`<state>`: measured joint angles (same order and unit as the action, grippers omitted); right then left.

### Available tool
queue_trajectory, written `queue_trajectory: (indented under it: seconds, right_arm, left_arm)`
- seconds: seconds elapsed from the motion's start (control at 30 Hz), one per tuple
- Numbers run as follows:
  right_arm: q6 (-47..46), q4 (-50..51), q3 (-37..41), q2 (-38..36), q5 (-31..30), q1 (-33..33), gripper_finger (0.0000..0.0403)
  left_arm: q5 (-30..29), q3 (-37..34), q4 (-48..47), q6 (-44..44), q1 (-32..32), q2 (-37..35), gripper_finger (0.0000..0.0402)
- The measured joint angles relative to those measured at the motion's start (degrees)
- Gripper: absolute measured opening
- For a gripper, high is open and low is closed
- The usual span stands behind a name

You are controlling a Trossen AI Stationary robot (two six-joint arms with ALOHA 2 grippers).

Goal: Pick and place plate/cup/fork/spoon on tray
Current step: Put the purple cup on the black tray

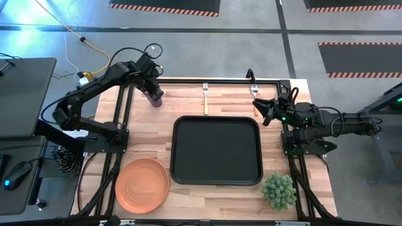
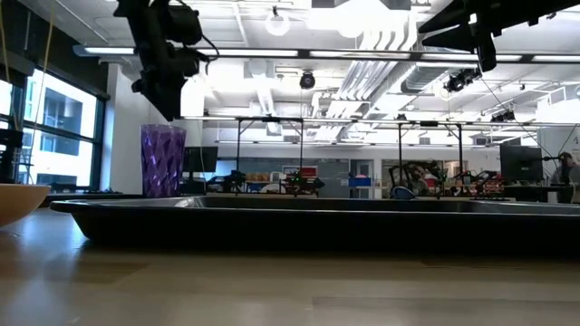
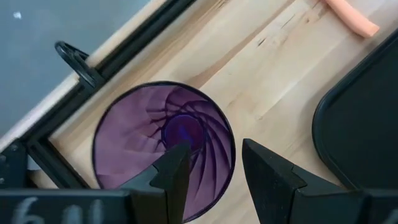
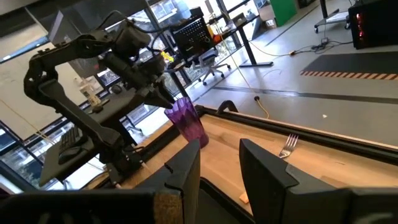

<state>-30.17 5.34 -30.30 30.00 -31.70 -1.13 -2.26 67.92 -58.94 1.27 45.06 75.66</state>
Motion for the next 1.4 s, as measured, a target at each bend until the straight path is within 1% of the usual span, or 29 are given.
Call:
queue_trajectory:
  seconds: [0.63, 0.73, 0.87, 1.23, 1.4]
  right_arm:
    - [0.13, 0.00, 0.04, 0.00, 0.00, 0.01, 0.0103]
    - [0.13, 0.00, 0.04, 0.00, 0.00, 0.00, 0.0103]
    - [0.13, 0.00, 0.04, 0.00, -0.02, 0.00, 0.0103]
    - [0.15, 0.00, 0.04, 0.00, -0.02, 0.01, 0.0103]
    - [0.15, 0.00, 0.04, -0.02, -0.02, 0.00, 0.0103]
  left_arm:
    - [0.04, -0.02, 0.05, 2.17, -0.07, 7.70, 0.0135]
    - [-0.01, -0.02, 0.05, 2.15, -0.07, 8.15, 0.0129]
    - [-0.12, -0.02, 0.07, 2.15, -0.07, 8.02, 0.0107]
    - [-1.91, -0.04, 0.10, -0.31, -0.07, 7.93, 0.0009]
    - [-3.38, -0.04, 0.08, -1.01, -0.57, 7.93, 0.0010]
